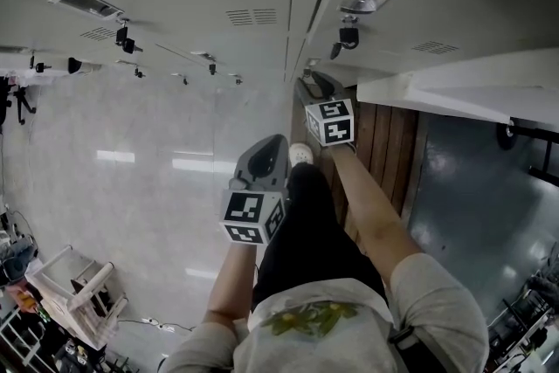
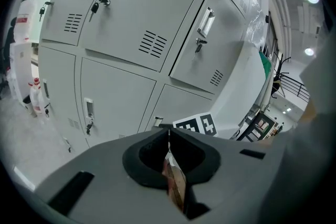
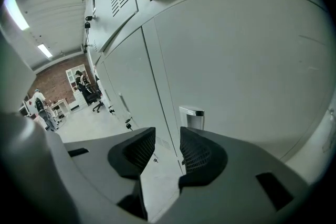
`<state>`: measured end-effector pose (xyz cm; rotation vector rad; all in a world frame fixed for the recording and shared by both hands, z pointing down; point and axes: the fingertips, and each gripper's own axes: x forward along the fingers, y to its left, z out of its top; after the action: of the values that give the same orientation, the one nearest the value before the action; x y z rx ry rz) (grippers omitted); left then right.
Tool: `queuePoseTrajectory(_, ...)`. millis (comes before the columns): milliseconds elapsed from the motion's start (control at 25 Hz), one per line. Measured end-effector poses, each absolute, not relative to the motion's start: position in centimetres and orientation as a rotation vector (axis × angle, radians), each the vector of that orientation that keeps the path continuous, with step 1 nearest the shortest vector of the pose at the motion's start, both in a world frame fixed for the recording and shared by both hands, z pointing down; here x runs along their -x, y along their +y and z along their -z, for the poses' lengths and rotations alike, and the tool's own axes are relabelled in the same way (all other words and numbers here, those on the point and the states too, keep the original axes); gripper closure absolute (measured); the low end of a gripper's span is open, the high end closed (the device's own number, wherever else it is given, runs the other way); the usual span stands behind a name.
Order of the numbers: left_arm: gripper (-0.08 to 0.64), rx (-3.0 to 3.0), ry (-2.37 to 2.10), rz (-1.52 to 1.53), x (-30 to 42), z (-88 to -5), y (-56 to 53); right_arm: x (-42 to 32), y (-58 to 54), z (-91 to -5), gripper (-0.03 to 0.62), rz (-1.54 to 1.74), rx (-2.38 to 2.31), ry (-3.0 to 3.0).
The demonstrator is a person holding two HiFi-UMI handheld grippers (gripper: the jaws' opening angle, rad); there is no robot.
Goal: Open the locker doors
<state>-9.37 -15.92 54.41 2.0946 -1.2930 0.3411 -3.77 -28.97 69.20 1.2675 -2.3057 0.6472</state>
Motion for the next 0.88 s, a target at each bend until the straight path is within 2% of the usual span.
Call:
queuePoseTrajectory(600,0.522,-2.041,-1.310,-0.354,10.5,-55.7,-15.4,3.7,-31.8,-71.4,0.391,-0.714,-1.328,-2.266)
queuePoseTrajectory(880,0.522,-2.031,-1.324,-0.353,10.9,-55.8,-15.1,4.5,-32.5,-71.7,0.386,-0.697,-1.292,-2.283)
